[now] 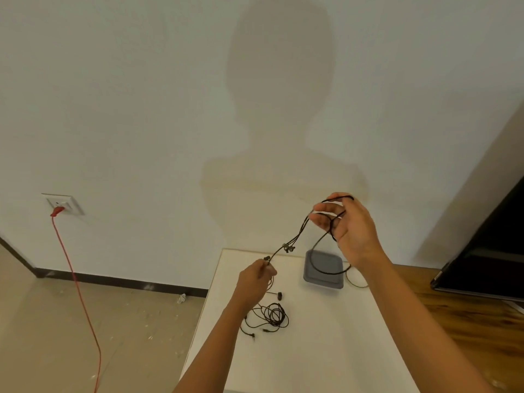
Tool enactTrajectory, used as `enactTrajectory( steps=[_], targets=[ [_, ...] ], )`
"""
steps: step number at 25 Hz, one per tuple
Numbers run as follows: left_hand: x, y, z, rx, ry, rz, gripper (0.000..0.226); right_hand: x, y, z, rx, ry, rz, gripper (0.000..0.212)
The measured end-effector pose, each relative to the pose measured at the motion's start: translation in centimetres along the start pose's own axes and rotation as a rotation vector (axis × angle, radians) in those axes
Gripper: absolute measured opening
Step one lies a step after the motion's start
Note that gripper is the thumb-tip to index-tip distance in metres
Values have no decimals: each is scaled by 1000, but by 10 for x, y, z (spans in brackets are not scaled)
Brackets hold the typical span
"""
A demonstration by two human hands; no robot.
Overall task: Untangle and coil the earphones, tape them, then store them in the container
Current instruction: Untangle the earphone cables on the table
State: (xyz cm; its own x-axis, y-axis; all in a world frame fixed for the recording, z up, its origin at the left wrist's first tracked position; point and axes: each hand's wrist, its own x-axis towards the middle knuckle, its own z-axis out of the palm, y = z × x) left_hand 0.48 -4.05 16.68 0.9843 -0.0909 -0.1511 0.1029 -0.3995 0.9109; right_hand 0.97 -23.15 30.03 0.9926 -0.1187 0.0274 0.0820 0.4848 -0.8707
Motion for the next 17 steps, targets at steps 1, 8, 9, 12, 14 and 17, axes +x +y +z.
enactTrajectory(
  steps=[1, 8, 9, 12, 14, 17],
  targets=[
    [-2, 4, 0, -97, 50, -26, 19, 0, -1, -6, -4, 19, 4, 27],
    [-8, 55, -8, -436, 112, 57, 19, -7, 10, -50, -424, 78, 39, 13],
    [-9, 67, -7, -440, 80, 87, 19, -9, 15, -54, -500, 42, 44, 20],
    [-12, 102, 1, -424, -25, 199, 19, -13, 25, -62, -762, -155, 46, 53],
    [-10, 124, 6, -320, -78, 312, 19, -13, 28, -58, -880, -264, 70, 54],
    [-4, 147, 10, -74, -48, 467, 17, -12, 22, -48, -813, -261, 84, 12]
  ],
)
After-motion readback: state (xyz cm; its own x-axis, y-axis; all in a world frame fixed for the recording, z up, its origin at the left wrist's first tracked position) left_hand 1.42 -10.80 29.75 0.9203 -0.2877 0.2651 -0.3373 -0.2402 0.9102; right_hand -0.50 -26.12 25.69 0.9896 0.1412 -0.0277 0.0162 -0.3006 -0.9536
